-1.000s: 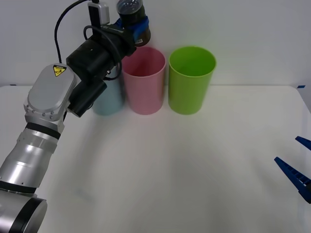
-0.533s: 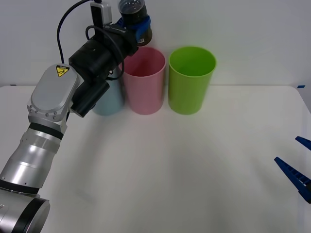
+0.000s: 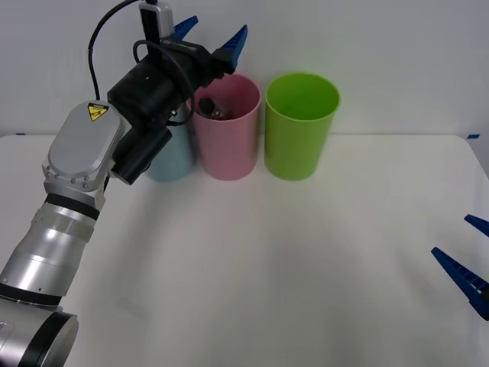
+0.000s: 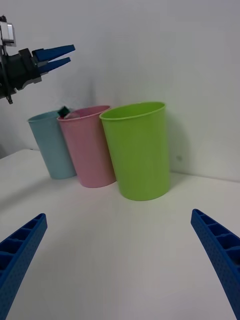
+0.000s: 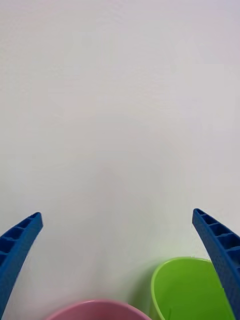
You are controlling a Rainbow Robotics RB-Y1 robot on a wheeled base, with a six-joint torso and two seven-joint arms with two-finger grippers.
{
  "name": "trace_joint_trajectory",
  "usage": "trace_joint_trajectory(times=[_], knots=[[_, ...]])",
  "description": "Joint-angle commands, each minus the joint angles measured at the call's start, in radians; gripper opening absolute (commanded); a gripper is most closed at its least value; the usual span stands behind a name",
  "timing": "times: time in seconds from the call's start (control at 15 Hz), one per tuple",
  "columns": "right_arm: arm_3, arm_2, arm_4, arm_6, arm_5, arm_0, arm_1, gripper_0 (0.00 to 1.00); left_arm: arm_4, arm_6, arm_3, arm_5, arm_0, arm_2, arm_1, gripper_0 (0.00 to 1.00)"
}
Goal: Grasp the object on the table and drop it into the matching bin: aluminum can to the light blue bin, PET bottle to the pink bin.
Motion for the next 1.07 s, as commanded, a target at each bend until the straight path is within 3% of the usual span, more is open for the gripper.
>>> trace_joint_trajectory(times=[0.07, 0.33, 0.73, 0.93, 1.07], knots=[[0.0, 0.0, 0.0, 0.0, 0.0, 0.0, 0.0, 1.0, 0.032, -0.005, 0.0, -0.019, 0.006, 0.0, 0.013, 1.0], [0.0, 0.0, 0.0, 0.0, 0.0, 0.0, 0.0, 1.0, 0.128, -0.02, -0.039, -0.063, 0.05, -0.001, 0.074, 1.0], [0.0, 0.0, 0.0, 0.0, 0.0, 0.0, 0.0, 1.0, 0.283, -0.032, -0.215, -0.068, 0.222, 0.002, 0.195, 1.0], [0.0, 0.0, 0.0, 0.0, 0.0, 0.0, 0.0, 1.0, 0.355, -0.052, -0.289, -0.083, 0.316, 0.031, 0.261, 1.0], [0.0, 0.0, 0.0, 0.0, 0.0, 0.0, 0.0, 1.0, 0.378, -0.072, -0.296, -0.168, 0.371, 0.092, 0.275, 1.0]])
